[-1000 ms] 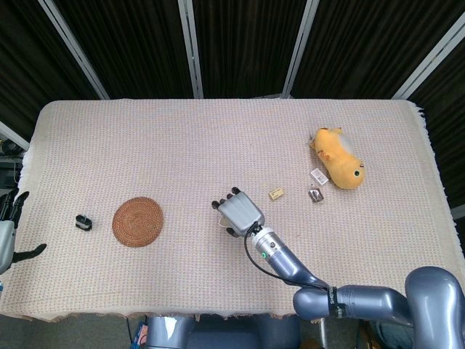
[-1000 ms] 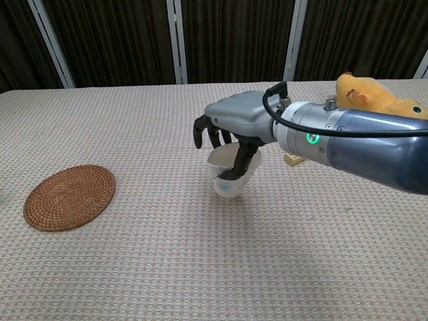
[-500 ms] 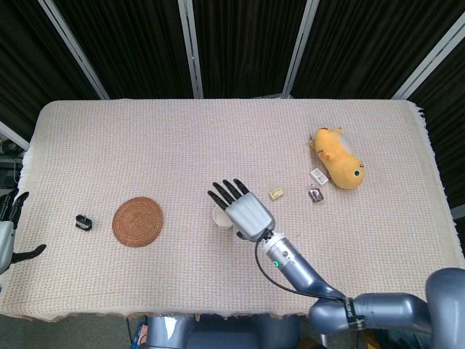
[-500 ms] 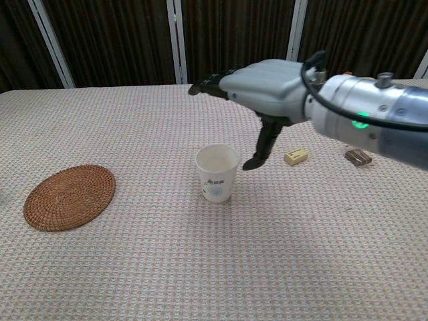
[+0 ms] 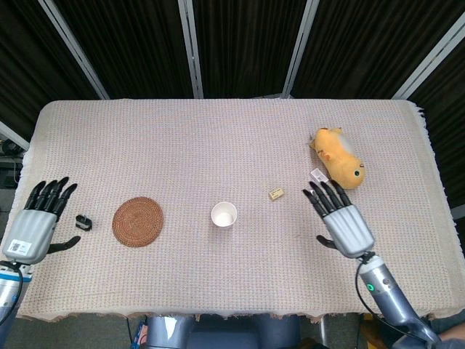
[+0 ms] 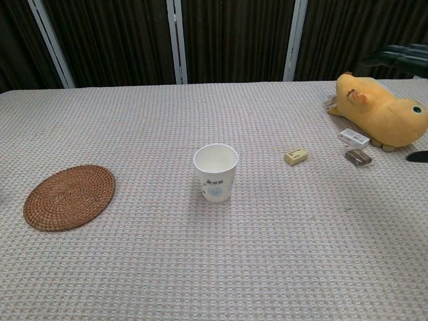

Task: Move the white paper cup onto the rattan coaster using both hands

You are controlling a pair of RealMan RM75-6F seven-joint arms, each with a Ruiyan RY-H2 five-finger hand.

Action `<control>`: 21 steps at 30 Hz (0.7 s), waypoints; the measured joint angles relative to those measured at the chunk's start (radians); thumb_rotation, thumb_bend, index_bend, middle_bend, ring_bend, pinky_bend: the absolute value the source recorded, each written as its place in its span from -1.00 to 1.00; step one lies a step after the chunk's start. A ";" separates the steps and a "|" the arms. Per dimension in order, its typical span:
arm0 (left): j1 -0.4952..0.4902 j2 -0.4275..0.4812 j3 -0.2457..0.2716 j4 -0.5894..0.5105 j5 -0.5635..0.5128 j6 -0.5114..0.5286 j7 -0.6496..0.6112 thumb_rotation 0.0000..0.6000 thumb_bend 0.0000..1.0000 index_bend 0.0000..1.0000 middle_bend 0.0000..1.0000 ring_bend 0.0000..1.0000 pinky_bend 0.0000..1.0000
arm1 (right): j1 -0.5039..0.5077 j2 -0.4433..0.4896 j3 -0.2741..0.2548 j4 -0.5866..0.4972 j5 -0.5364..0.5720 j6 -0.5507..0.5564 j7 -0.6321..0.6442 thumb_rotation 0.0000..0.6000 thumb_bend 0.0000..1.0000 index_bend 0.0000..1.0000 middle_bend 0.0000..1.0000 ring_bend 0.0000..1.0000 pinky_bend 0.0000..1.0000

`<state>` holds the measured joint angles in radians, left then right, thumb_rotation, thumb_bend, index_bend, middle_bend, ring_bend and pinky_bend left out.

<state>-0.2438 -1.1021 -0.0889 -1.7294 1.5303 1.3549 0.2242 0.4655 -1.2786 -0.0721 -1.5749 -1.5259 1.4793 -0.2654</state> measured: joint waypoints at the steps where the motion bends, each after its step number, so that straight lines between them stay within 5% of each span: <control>1: -0.022 -0.007 -0.005 -0.006 0.009 -0.021 0.006 1.00 -1.00 -1.00 -1.00 -1.00 -1.00 | -0.022 0.003 -0.008 0.014 -0.005 0.020 0.007 1.00 -1.00 -1.00 -1.00 -1.00 -1.00; 12: -0.255 -0.139 -0.066 -0.071 0.031 -0.277 0.152 1.00 -1.00 -0.70 -0.99 -1.00 -0.93 | -0.135 0.016 -0.010 0.065 -0.010 0.099 0.031 1.00 -1.00 -1.00 -1.00 -1.00 -1.00; 21: -0.416 -0.371 -0.118 0.018 -0.115 -0.446 0.334 1.00 -1.00 -0.62 -0.87 -0.98 -0.76 | -0.149 0.043 0.024 0.072 0.008 0.086 0.104 1.00 -1.00 -1.00 -1.00 -1.00 -1.00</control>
<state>-0.6598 -1.4729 -0.2071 -1.7109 1.4152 0.9085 0.5583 0.3167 -1.2357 -0.0486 -1.5032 -1.5175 1.5650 -0.1612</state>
